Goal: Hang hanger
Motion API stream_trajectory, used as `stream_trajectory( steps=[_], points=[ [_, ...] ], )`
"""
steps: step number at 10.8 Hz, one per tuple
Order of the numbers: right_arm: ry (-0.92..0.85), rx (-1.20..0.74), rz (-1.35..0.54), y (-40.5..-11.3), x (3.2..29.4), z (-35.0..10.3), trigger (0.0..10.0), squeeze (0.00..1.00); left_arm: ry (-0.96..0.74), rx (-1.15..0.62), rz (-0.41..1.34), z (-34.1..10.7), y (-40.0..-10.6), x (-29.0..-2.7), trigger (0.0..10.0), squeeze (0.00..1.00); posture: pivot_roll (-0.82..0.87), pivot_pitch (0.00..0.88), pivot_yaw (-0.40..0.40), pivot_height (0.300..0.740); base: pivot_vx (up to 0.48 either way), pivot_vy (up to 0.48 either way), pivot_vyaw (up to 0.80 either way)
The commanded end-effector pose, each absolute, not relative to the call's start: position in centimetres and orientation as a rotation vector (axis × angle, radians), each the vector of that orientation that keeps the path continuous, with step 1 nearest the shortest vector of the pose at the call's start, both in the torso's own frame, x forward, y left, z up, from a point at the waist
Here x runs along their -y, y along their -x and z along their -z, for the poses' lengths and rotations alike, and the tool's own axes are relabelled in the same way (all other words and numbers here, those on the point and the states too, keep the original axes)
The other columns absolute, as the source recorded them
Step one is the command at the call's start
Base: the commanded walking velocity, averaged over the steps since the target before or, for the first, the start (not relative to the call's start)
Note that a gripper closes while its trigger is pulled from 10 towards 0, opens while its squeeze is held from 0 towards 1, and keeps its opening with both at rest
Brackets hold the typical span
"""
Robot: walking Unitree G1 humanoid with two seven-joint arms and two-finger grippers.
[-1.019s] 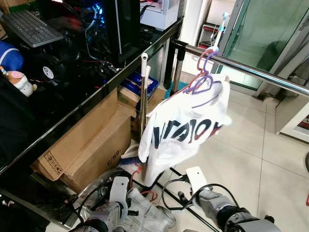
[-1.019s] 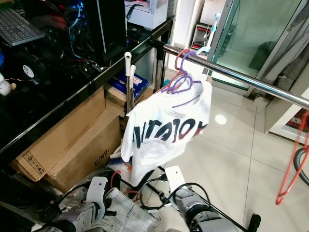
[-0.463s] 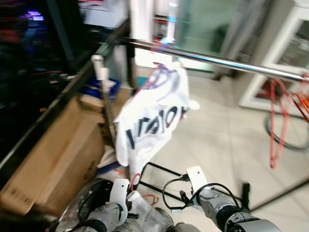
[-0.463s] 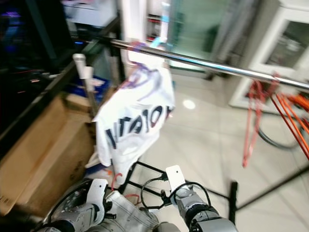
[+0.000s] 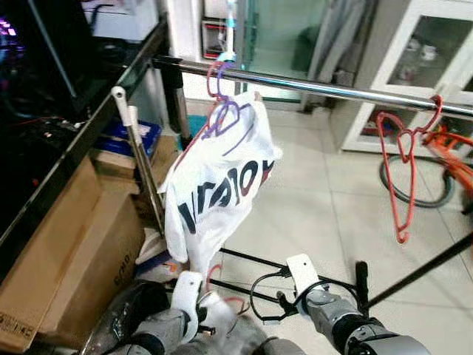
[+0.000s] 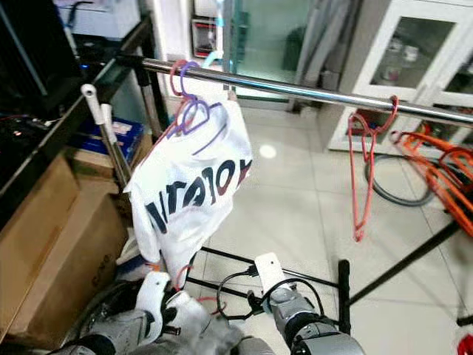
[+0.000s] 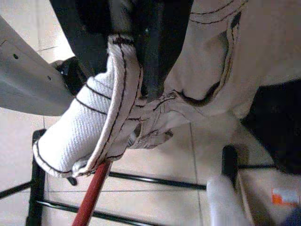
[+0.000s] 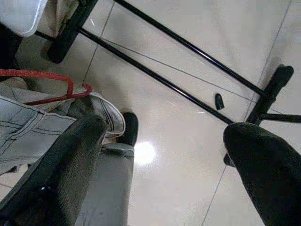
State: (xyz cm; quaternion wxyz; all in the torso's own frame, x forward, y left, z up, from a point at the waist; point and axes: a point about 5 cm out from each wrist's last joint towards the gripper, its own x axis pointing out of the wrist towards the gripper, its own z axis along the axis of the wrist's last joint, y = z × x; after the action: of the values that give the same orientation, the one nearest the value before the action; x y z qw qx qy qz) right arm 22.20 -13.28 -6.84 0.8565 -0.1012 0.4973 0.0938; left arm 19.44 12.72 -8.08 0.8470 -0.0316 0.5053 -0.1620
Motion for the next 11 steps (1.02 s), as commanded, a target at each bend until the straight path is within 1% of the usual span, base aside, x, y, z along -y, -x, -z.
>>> stream_trajectory(
  steps=[1, 2, 3, 4, 5, 7, 8, 10, 11],
  points=[
    [0.204, -1.028, -0.179, -22.3, 13.4, 6.8, 10.0, 0.00, 0.023, -1.017, 0.396, 7.5, -20.5, -12.1, 10.0, 0.00, -0.06, 0.000, -0.017, 0.740, 0.000, 0.000, -0.65],
    [0.185, -1.012, -0.165, -22.4, 13.5, 6.7, 10.0, 0.00, 0.003, -0.893, 0.428, 6.2, -22.4, -11.6, 10.0, 0.00, -0.06, 0.000, -0.015, 0.740, 0.000, 0.000, -0.66],
    [0.180, -1.013, -0.162, -22.3, 13.5, 6.8, 10.0, 0.00, 0.063, -0.877, 0.432, 6.0, -22.6, -11.3, 10.0, 0.00, -0.06, 0.000, -0.011, 0.740, 0.000, -0.322, -0.65],
    [0.176, -1.016, -0.157, -22.2, 13.6, 6.8, 10.0, 0.00, 0.060, -0.872, 0.450, 6.0, -22.5, -11.2, 10.0, 0.00, -0.06, 0.000, -0.011, 0.740, 0.000, -0.480, -0.65],
    [0.174, -1.016, -0.154, -22.2, 13.6, 6.8, 10.0, 0.00, 0.057, -0.890, 0.507, 6.8, -20.7, -9.0, 10.0, 0.00, -0.07, 0.000, -0.010, 0.740, 0.000, -0.480, -0.65],
    [0.176, -1.026, -0.156, -22.1, 13.6, 6.9, 10.0, 0.00, 0.036, -0.896, 0.535, 7.1, -20.0, -8.6, 10.0, 0.00, -0.07, 0.000, -0.009, 0.740, 0.000, -0.480, -0.64],
    [0.192, -1.014, -0.201, -22.1, 13.2, 6.9, 10.0, 0.00, 0.018, -0.882, 0.502, 7.1, -20.2, -8.7, 10.0, 0.00, -0.06, 0.000, -0.011, 0.740, 0.000, 0.000, -0.62],
    [0.231, -0.976, -0.230, -22.6, 13.1, 6.6, 10.0, 0.00, 0.017, -0.829, 0.280, 6.5, -22.0, -10.7, 10.0, 0.00, -0.06, 0.000, -0.011, 0.740, 0.000, 0.000, 0.00],
    [0.225, -0.967, -0.225, -22.8, 13.3, 6.4, 10.0, 0.00, 0.016, -0.783, 0.156, 5.6, -23.5, -12.1, 10.0, 0.00, -0.06, 0.000, -0.011, 0.740, 0.000, 0.000, 0.00]
  ],
)
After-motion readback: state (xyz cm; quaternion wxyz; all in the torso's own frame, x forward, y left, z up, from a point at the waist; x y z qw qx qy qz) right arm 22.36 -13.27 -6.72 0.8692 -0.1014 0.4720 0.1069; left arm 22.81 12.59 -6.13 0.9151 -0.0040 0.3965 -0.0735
